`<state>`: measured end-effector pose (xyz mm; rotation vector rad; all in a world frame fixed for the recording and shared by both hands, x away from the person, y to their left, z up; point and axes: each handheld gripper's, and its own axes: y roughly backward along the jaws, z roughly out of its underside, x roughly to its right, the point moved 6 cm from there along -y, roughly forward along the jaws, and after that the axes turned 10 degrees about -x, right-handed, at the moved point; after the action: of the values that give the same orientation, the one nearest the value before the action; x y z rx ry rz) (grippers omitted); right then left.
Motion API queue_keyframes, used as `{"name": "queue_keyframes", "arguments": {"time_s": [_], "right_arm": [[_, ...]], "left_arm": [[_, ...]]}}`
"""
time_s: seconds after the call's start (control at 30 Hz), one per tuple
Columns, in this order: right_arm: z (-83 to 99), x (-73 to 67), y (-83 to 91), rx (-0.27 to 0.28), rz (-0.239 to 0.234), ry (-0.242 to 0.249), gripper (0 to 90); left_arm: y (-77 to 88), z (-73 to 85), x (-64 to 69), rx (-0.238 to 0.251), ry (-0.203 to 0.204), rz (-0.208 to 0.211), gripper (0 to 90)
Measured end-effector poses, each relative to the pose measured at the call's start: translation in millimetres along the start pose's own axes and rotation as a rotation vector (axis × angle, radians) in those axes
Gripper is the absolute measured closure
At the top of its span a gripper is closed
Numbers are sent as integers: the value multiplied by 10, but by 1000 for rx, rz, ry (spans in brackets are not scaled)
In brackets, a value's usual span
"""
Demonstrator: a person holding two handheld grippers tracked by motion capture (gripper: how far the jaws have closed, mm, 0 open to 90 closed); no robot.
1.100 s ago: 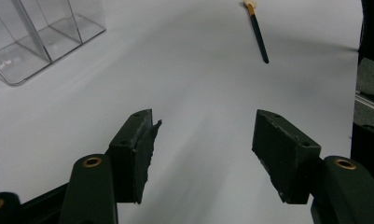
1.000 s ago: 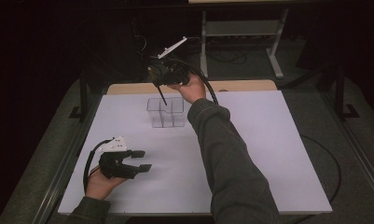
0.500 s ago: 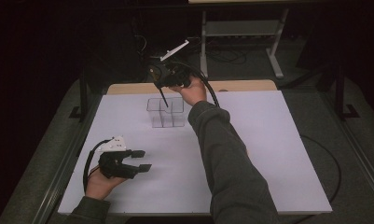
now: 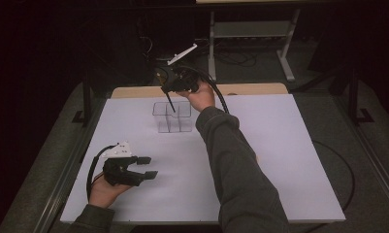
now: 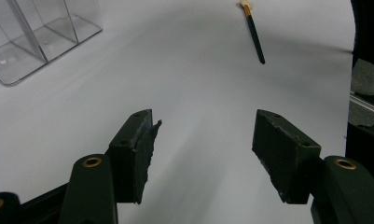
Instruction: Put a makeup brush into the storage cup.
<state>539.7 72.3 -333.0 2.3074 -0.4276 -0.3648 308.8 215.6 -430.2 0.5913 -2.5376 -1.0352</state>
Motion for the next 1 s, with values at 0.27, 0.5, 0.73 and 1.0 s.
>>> {"name": "queue_keyframes", "arguments": {"time_s": [0.27,0.5,0.73,1.0], "right_arm": [[49,9,-26,4,-6,-29,820],[108,29,-74,-1,6,-12,819],[127,4,-103,1,7,-36,819],[166,-5,-132,-2,9,-44,819]], "left_arm": [[-3,1,0,1,6,-1,372],[-12,3,8,-3,13,3,371],[-23,12,0,-8,13,3,371],[-22,9,3,-7,12,3,372]]}}
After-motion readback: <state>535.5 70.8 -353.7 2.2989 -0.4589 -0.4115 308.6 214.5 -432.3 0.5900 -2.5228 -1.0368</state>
